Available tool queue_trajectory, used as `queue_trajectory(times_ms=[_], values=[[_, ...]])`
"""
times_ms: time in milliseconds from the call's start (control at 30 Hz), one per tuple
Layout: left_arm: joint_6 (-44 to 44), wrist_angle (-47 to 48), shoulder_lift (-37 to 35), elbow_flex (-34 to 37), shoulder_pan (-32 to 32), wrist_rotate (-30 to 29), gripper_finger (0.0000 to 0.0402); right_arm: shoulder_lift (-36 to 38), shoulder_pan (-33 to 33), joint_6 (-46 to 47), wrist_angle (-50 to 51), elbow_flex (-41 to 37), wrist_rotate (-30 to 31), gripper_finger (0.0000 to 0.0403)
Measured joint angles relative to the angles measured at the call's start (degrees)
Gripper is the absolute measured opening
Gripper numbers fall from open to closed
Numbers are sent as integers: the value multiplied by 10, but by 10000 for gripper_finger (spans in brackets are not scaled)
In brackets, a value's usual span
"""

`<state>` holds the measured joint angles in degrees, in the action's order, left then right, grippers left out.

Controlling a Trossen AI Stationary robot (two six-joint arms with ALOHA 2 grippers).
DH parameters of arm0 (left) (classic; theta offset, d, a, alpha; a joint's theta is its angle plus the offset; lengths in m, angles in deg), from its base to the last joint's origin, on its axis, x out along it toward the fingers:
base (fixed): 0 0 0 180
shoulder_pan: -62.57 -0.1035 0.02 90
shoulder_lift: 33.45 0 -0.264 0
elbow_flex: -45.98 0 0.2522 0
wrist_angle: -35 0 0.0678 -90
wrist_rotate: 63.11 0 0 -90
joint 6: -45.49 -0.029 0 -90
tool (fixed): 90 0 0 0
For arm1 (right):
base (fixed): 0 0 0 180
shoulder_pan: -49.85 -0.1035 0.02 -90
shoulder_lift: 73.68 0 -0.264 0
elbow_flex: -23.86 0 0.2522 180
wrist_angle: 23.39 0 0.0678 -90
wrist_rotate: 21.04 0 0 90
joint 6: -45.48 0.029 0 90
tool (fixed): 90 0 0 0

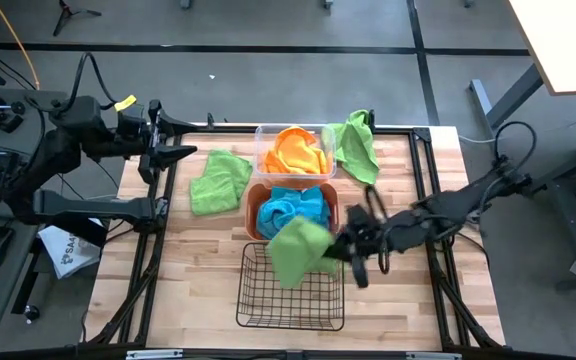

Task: Sort microfiber towel by color & place in baskets
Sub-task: Put the bottom green towel into the black wire basket

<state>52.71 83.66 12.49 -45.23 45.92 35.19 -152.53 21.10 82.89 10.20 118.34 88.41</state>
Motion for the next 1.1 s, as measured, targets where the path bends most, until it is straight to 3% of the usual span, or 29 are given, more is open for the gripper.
queue_trajectory(times_ms=[167,367,633,867,1000,1100], values=[[0,0,1,0,0,0,245,-68,8,3,-72,0,-73,1],[0,0,2,0,0,1,245,-137,22,86,40,0,-57,1],[-14,34,2,0,0,1,245,-212,20,177,47,0,-156,25],[-15,46,6,0,0,1,245,-228,27,203,54,4,-184,139],[-23,48,9,0,0,1,245,-227,32,141,78,38,-230,225],[-30,48,10,0,0,-2,245,-226,35,97,155,87,-244,278]])
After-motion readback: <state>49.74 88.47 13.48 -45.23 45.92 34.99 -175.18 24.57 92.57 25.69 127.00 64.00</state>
